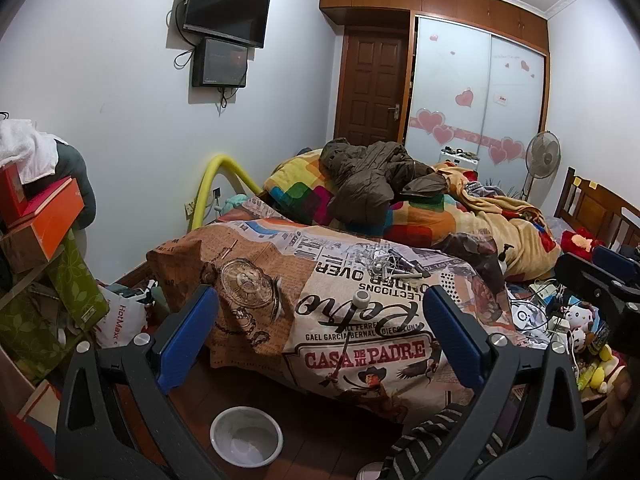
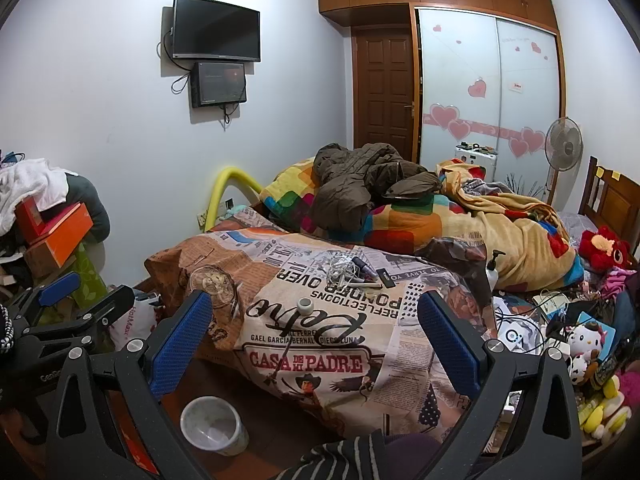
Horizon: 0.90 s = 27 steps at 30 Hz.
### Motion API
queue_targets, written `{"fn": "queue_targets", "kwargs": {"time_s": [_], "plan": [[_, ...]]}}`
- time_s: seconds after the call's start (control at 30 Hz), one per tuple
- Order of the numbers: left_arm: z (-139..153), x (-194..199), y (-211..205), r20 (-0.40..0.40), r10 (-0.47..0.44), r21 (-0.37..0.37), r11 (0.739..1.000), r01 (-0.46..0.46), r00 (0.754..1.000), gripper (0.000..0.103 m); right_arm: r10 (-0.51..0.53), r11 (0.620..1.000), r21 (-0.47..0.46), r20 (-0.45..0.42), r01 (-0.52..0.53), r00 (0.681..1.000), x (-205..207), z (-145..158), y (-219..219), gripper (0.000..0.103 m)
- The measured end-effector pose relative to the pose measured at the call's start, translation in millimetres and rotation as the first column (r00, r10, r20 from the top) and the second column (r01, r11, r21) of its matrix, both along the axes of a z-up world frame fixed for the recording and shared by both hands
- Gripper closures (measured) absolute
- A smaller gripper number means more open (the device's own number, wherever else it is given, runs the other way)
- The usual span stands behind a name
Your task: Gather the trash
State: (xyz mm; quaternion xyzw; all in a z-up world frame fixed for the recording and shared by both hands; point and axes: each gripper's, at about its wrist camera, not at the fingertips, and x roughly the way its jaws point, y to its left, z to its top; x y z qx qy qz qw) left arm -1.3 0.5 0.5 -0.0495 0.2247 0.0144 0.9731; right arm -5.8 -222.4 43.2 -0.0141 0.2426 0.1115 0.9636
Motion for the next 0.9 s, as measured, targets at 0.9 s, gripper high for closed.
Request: {"fn": "queue_targets", "kwargs": {"time_s": [0.9], "plan": [[-3.9,0.6,0.9,-0.006,-0.002,-0.002,1.000,0.002,1.000,0.000,-0.009,1.000,0.014,-0.015,0.010,1.000,1.9,-4.5,1.9,0.001]]}}
